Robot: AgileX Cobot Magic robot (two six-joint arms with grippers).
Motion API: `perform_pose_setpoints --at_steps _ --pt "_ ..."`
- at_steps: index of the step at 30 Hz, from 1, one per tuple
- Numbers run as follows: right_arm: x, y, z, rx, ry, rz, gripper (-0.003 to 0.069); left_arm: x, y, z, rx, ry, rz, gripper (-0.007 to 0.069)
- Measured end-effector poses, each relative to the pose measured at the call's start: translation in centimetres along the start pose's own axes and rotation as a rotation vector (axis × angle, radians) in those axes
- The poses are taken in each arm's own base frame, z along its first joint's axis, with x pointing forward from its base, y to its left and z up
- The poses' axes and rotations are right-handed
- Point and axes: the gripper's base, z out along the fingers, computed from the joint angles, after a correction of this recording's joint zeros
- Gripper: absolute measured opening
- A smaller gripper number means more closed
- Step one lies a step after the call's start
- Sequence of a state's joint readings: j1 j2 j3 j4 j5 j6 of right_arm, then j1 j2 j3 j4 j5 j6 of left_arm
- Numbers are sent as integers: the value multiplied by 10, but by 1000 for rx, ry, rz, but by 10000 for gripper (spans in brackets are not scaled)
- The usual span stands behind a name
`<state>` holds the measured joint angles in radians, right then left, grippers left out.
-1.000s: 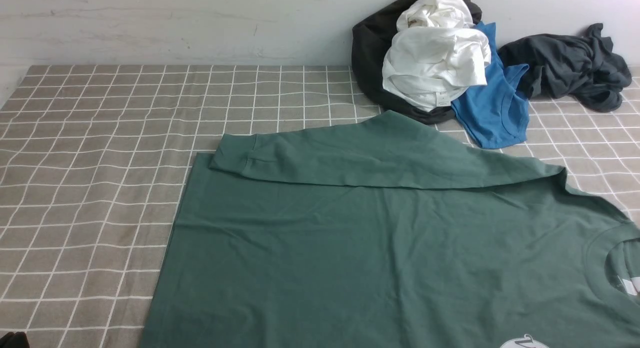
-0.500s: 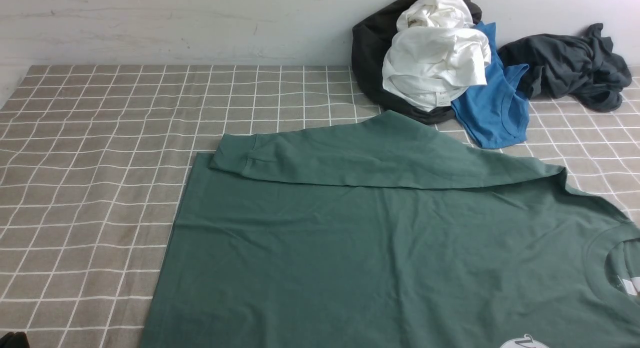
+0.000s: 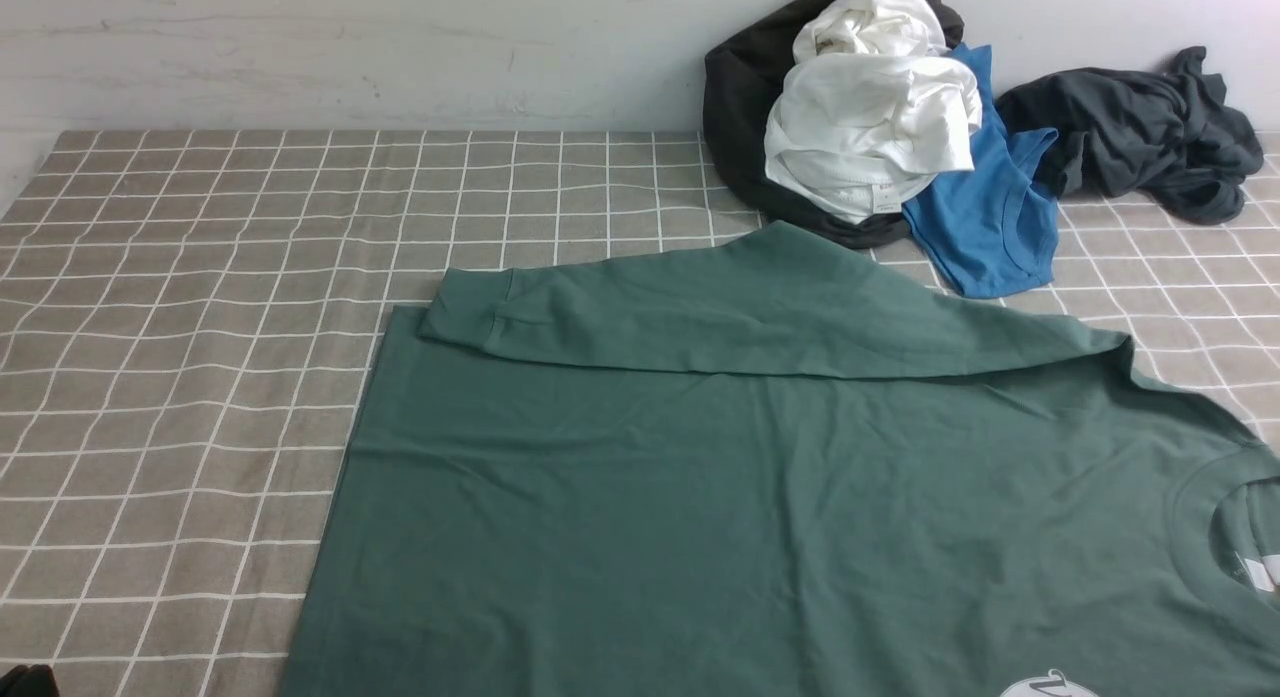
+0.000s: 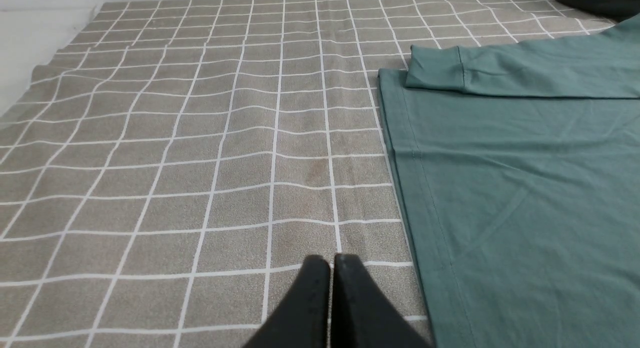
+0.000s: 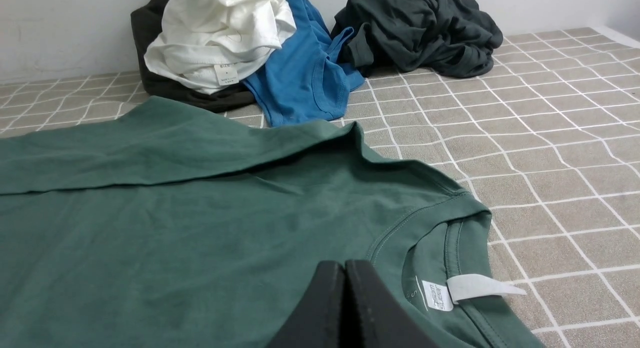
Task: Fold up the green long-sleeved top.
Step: Use the left arm to clamp the cuff closest to it
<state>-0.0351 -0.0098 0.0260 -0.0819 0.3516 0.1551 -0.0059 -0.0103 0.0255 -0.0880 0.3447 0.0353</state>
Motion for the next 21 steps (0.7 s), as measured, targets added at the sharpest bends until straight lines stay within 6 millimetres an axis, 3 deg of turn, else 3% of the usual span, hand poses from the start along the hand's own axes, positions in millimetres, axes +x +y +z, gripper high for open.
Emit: perform_pose_setpoints --at_steps 3,7,10,13,15,17,21 --pt "0 0 0 0 0 2 -14 0 0 0 4 0 -11 -7" --pt "0 0 0 -5 0 60 -14 -1 -4 0 45 -7 -163 -7" --pt "0 4 0 -45 10 344 -14 -5 -14 -1 161 -5 -624 -7" --pt "-1 9 0 -95 29 678 -14 -9 -18 -2 233 -7 -884 -7" --pt "-1 13 -1 -135 51 932 -14 -12 -19 -3 261 -17 -974 -7" --pt "-2 14 -1 -157 63 1061 -14 -13 -20 -3 272 -18 -1010 -7" --pt "-2 15 -1 -161 66 1097 -14 -14 -20 -3 280 -24 -1033 -7"
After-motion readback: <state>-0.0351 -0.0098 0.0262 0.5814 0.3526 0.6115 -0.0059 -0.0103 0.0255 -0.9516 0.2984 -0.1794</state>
